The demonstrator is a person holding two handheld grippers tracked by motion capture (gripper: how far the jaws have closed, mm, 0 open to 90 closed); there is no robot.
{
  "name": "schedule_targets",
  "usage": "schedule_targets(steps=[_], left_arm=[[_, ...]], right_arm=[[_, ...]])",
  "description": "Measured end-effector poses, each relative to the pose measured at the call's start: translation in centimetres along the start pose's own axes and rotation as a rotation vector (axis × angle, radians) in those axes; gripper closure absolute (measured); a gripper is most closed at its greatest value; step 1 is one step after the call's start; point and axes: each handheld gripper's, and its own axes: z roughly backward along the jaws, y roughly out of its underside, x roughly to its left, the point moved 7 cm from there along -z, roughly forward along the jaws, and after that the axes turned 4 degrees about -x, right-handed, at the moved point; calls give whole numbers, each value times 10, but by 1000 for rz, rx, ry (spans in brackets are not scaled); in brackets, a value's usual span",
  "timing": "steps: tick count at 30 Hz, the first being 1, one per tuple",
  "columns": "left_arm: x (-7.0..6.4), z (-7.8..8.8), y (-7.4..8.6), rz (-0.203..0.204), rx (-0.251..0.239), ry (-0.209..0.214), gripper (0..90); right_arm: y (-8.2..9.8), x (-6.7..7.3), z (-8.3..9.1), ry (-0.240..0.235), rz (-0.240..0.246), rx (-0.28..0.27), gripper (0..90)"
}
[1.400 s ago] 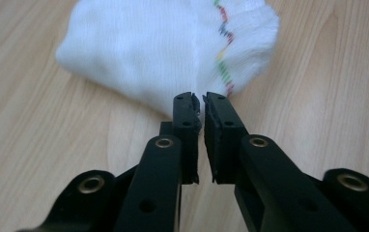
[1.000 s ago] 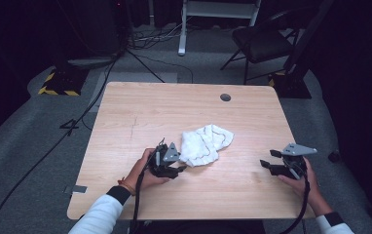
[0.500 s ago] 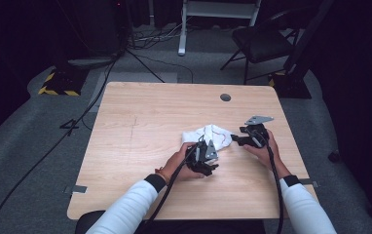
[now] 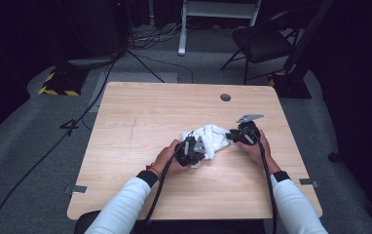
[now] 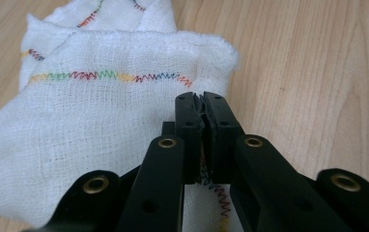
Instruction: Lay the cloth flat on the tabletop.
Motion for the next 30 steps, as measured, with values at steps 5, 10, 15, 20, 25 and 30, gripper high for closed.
schedule_targets(steps=[5,10,15,20,25,30], left_arm=[[10,30,3,48,-81,-45,867],[19,66,13,104,-156,-87,868],[23,89,35,144,-157,-129,869],[22,103,57,198,-152,-127,873],[12,117,68,240,-166,-99,876],[-8,125,82,229,-137,-67,878]], right_arm=[[1,3,6,47,44,13,864],[6,-6,29,64,30,-6,872],[10,-14,57,91,23,-23,874],[13,-24,82,121,-6,-49,875],[19,-31,100,130,-43,-58,876],[25,-35,110,132,-59,-54,875]])
